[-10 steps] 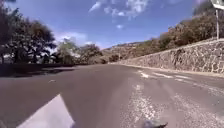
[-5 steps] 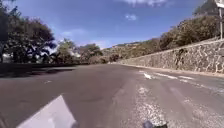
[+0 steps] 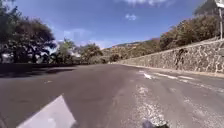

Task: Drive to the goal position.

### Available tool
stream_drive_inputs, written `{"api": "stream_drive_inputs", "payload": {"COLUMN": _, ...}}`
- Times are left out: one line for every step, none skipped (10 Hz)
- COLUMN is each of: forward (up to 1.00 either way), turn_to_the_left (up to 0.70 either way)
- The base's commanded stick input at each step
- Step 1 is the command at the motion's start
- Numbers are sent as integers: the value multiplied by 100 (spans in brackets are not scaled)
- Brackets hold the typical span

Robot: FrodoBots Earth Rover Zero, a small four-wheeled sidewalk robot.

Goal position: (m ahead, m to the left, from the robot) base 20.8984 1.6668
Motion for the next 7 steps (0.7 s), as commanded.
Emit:
{"api": "stream_drive_inputs", "payload": {"forward": 29, "turn_to_the_left": 0}}
{"api": "stream_drive_inputs", "payload": {"forward": 34, "turn_to_the_left": 0}}
{"api": "stream_drive_inputs", "payload": {"forward": 39, "turn_to_the_left": 0}}
{"api": "stream_drive_inputs", "payload": {"forward": 44, "turn_to_the_left": 0}}
{"api": "stream_drive_inputs", "payload": {"forward": 49, "turn_to_the_left": 0}}
{"api": "stream_drive_inputs", "payload": {"forward": 50, "turn_to_the_left": 0}}
{"api": "stream_drive_inputs", "payload": {"forward": 50, "turn_to_the_left": 0}}
